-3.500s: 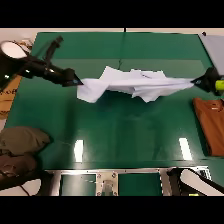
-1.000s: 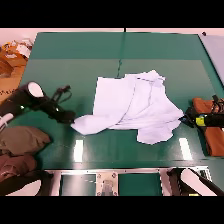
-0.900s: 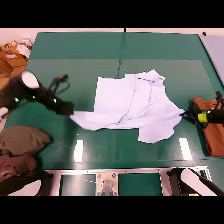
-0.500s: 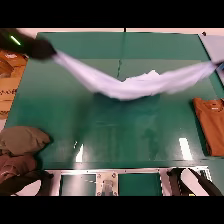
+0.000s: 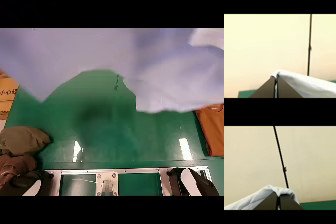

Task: Fold the shirts.

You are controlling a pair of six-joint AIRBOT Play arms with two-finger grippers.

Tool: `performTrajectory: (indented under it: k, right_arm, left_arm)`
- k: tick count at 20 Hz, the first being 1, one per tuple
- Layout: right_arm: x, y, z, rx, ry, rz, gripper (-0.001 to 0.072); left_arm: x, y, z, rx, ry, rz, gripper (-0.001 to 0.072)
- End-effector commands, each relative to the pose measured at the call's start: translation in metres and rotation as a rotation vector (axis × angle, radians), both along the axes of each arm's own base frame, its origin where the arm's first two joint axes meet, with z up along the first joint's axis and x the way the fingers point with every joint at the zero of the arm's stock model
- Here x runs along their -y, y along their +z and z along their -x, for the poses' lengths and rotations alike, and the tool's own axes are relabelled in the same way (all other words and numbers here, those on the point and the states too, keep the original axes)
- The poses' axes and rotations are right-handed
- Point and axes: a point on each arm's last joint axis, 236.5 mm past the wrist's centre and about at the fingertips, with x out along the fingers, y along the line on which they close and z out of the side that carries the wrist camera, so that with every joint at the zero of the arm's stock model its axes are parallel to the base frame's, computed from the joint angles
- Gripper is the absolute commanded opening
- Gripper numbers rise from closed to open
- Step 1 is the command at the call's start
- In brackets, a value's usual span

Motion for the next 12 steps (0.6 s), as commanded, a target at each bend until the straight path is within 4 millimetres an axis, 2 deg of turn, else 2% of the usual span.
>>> performTrajectory:
  k: [1,3,4,6,8,10,12]
  right_arm:
    - [0.012,0.005,0.005,0.028,-0.059,-0.017,0.0016]
    - [0.03,-0.027,-0.023,-0.069,-0.06,-0.072,0.0017]
    - [0.04,-0.048,-0.039,-0.125,-0.057,-0.107,0.0016]
    - [0.061,-0.103,-0.078,-0.26,-0.038,-0.159,0.0016]
    - [0.081,-0.171,-0.12,-0.39,-0.002,-0.232,0.0016]
    - [0.097,-0.249,-0.161,-0.505,0.038,-0.319,0.0016]
    - [0.106,-0.34,-0.196,-0.652,0.048,-0.378,0.0016]
  left_arm:
    - [-0.015,-0.004,0.019,-0.002,0.055,-0.005,0.002]
    - [-0.009,-0.044,-0.024,-0.141,0.053,-0.025,0.002]
    - [-0.005,-0.072,-0.052,-0.23,0.052,-0.036,0.002]
    - [0.011,-0.134,-0.107,-0.414,0.014,-0.052,0.002]
    - [0.034,-0.201,-0.161,-0.596,-0.052,-0.046,0.002]
    - [0.059,-0.268,-0.208,-0.764,-0.128,-0.035,0.002]
    - [0.085,-0.339,-0.247,-0.933,-0.214,-0.027,0.002]
